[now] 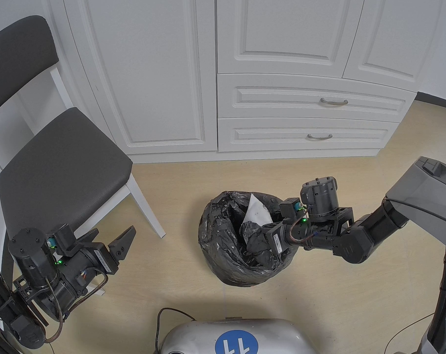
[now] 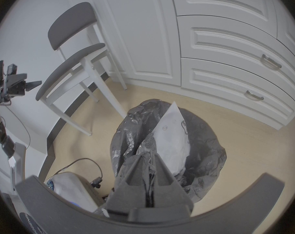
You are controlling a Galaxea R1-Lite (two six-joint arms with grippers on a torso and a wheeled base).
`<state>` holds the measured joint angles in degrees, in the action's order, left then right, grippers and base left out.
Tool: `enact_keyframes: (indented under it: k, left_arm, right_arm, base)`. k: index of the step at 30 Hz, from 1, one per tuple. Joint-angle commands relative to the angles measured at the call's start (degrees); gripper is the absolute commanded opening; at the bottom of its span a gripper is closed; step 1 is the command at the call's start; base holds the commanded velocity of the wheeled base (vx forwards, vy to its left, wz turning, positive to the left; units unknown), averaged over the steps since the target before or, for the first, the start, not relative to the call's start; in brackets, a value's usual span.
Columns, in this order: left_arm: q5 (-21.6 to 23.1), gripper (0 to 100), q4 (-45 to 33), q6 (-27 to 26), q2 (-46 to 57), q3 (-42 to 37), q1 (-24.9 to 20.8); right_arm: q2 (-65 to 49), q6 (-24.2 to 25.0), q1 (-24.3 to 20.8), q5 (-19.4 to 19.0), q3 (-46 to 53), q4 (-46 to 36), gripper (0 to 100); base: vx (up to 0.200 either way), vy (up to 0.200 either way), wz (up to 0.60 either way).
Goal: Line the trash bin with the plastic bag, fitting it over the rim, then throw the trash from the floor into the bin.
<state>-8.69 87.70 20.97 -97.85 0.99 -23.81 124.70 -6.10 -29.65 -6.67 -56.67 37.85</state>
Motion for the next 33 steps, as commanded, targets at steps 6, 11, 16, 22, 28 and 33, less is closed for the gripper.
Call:
enact_keyframes:
  k: [6, 11, 16, 22, 28, 33]
  left_arm:
    - [0.0, 100, 0.0, 0.2, -0.6, -1.0, 0.3]
    - [-0.1, 100, 0.0, 0.2, -0.6, -1.0, 0.3]
    - [0.0, 100, 0.0, 0.7, -0.8, -1.0, 0.3]
    - [-0.1, 100, 0.0, 1.2, -0.8, -1.0, 0.9]
    - [0.0, 100, 0.0, 2.0, -1.2, -1.0, 1.8]
    - [-0.1, 100, 0.0, 2.1, -1.3, -1.0, 2.2]
  right_arm:
    - [-2.6, -2.0, -4.3, 0.0, 2.9, -3.8, 0]
    - [2.1, -0.7, -2.2, -0.1, -3.4, -7.6, 0]
    - [7.0, 5.5, -0.6, -0.3, -12.1, -14.4, 0]
    - [13.3, 16.3, 1.0, -0.7, -25.9, -24.8, 0]
    - [16.9, 24.6, 1.3, -0.4, -33.0, -24.8, 0]
    - [17.5, 28.7, 1.3, 0.1, -33.2, -16.7, 0]
  base:
    - [0.0, 0.0, 0.0]
    - [0.0, 0.0, 0.0]
    - [0.0, 0.0, 0.0]
    - [0.0, 0.0, 0.0]
    - [0.0, 0.0, 0.0]
    - [0.0, 0.0, 0.0]
